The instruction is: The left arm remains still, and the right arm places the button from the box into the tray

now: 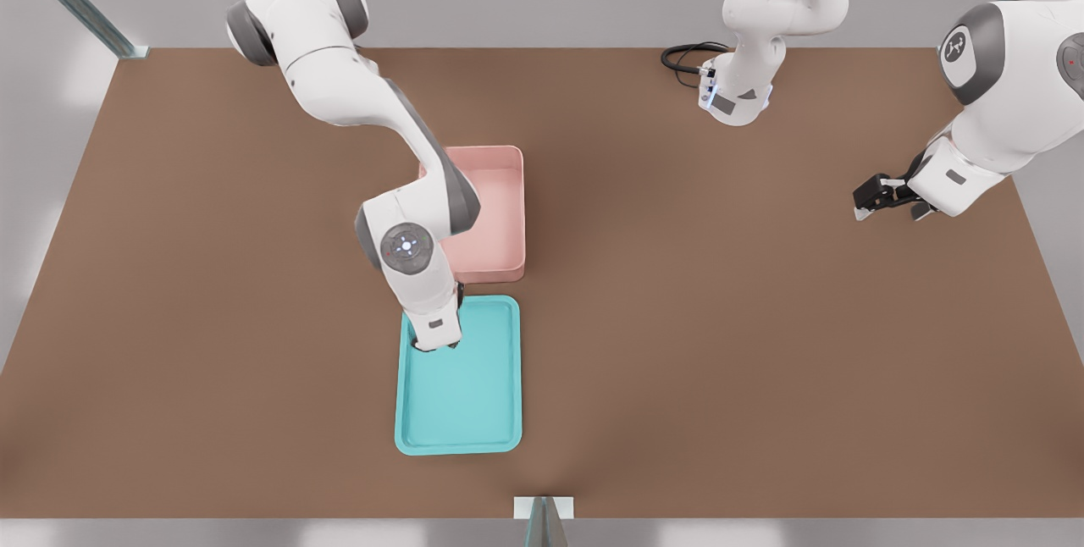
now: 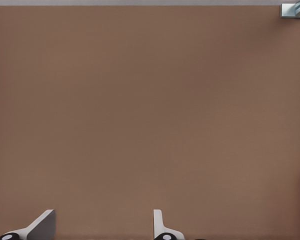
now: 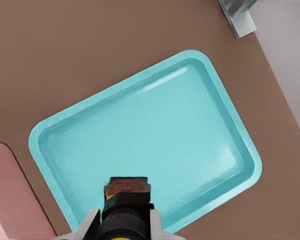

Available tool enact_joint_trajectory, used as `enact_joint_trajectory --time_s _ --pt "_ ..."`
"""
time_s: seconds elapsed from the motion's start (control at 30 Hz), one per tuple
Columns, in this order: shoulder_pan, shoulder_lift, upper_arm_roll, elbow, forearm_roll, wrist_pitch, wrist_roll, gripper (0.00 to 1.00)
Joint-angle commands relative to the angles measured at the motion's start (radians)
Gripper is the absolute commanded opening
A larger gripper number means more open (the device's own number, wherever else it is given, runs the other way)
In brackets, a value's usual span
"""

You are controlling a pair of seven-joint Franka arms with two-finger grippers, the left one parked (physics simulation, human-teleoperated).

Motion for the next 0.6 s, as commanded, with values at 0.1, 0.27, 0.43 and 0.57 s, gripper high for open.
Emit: enact_joint_trajectory --time_s 0.1,0.27,0.43,0.57 --pt "0.0 0.11 -0.002 0.018 -0.003 0.11 0.035 0.4" --pt "0.002 0.117 -0.002 0.017 -0.007 0.101 0.026 1.0" --pt "-0.072 -0.125 -0.004 -0.002 0.096 -0.238 0.087 1.0" --pt "-0.331 -0.648 -0.001 -0.319 0.099 -0.616 0.837 1.0"
